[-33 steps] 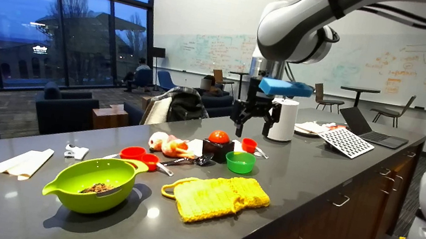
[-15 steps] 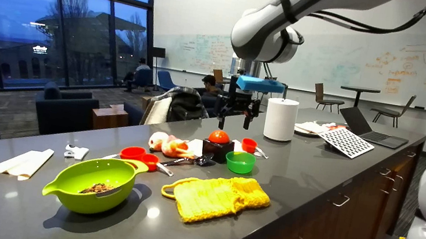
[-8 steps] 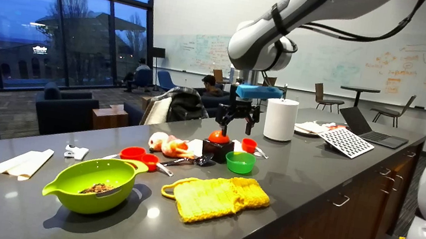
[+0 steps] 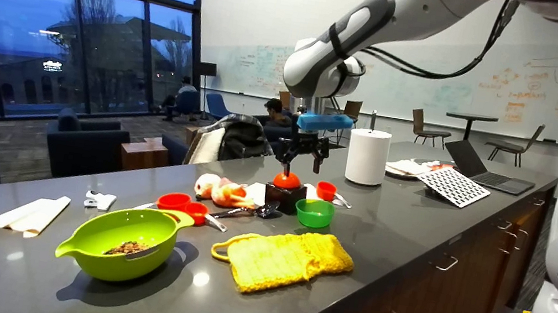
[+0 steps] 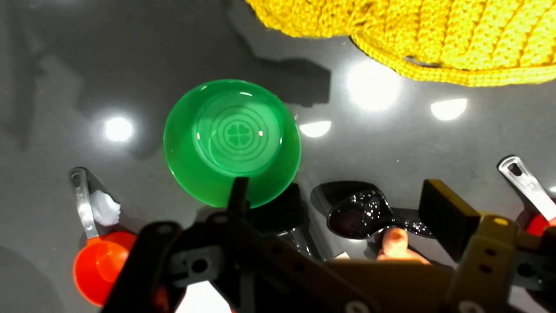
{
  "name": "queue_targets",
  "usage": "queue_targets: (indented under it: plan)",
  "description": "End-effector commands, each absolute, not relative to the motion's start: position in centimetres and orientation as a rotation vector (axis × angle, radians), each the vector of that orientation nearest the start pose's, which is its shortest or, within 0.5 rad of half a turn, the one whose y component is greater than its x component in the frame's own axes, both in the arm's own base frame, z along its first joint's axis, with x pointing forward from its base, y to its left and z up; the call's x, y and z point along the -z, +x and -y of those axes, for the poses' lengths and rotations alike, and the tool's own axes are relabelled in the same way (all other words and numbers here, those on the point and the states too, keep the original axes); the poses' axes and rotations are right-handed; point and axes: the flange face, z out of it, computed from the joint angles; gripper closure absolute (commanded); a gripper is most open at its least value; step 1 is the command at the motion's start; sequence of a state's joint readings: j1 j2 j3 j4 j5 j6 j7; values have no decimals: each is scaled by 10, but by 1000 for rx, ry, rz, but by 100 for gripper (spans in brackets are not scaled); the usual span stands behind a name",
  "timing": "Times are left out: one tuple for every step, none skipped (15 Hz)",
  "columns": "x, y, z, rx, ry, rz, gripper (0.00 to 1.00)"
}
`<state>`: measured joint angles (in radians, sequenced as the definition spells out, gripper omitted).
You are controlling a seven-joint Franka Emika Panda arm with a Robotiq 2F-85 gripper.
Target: Press the orange button.
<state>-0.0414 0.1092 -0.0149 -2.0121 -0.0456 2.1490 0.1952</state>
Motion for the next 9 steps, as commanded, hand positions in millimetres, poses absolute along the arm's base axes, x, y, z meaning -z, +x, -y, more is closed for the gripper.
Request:
queue_targets:
  plan:
    - [-407,611,39,4,-3135,-325,0]
    - [-408,618,40,0,-3134,-325,0]
    - [-410,626,40,-1,-3131,-313,0]
    - [-411,634,41,-5,-3126,-307,0]
    - [-413,641,41,-6,-3124,-306,0]
    - [-414,648,43,-1,-3125,-301,0]
    - [-414,656,44,2,-3124,-294,0]
    - [-415,663,45,5,-3127,-291,0]
    - [-416,669,46,6,-3128,-286,0]
